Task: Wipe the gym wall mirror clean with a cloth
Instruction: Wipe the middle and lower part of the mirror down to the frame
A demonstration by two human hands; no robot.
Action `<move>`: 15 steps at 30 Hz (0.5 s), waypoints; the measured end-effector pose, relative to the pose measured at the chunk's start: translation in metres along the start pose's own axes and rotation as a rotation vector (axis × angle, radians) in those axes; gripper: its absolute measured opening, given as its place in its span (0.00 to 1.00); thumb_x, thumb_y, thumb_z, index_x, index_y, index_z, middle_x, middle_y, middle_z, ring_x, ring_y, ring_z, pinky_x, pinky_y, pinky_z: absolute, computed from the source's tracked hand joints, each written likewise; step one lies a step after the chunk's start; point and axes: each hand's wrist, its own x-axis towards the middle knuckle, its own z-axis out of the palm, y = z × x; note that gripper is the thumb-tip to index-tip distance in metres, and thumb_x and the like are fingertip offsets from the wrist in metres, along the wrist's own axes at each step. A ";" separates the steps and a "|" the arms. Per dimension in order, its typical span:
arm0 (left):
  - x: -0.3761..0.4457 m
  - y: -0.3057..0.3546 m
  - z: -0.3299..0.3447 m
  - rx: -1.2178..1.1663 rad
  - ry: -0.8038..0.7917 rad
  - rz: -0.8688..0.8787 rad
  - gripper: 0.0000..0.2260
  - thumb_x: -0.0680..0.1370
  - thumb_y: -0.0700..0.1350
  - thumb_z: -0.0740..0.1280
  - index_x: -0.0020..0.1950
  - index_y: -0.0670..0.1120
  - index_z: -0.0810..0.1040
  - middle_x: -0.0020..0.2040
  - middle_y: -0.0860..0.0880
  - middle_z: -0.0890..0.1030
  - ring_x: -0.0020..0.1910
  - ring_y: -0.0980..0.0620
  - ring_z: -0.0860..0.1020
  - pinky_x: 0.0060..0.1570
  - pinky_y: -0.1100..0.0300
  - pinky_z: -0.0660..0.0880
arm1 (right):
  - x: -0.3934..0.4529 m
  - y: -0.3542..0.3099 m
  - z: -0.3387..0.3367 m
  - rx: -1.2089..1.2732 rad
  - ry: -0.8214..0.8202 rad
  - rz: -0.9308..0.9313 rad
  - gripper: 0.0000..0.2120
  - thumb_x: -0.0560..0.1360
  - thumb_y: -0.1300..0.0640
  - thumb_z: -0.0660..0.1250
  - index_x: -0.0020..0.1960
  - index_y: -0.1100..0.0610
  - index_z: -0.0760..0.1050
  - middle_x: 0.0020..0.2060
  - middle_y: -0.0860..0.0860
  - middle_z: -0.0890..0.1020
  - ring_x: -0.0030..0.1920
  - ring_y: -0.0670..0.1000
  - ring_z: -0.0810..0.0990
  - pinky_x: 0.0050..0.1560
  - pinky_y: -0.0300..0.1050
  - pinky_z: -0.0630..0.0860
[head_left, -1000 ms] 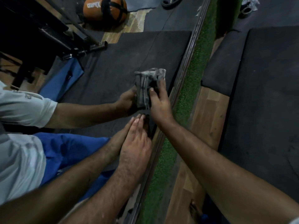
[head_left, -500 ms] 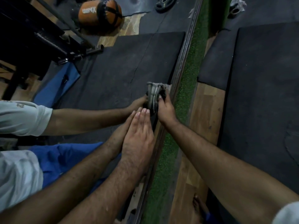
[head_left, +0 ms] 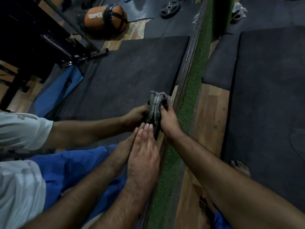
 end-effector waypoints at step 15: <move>-0.087 0.024 0.053 -0.013 -0.136 0.077 0.31 0.86 0.53 0.48 0.80 0.36 0.42 0.81 0.34 0.45 0.80 0.34 0.39 0.68 0.38 0.25 | -0.127 0.023 0.027 -0.105 -0.166 -0.305 0.31 0.85 0.47 0.59 0.85 0.46 0.54 0.83 0.45 0.60 0.81 0.45 0.60 0.80 0.43 0.60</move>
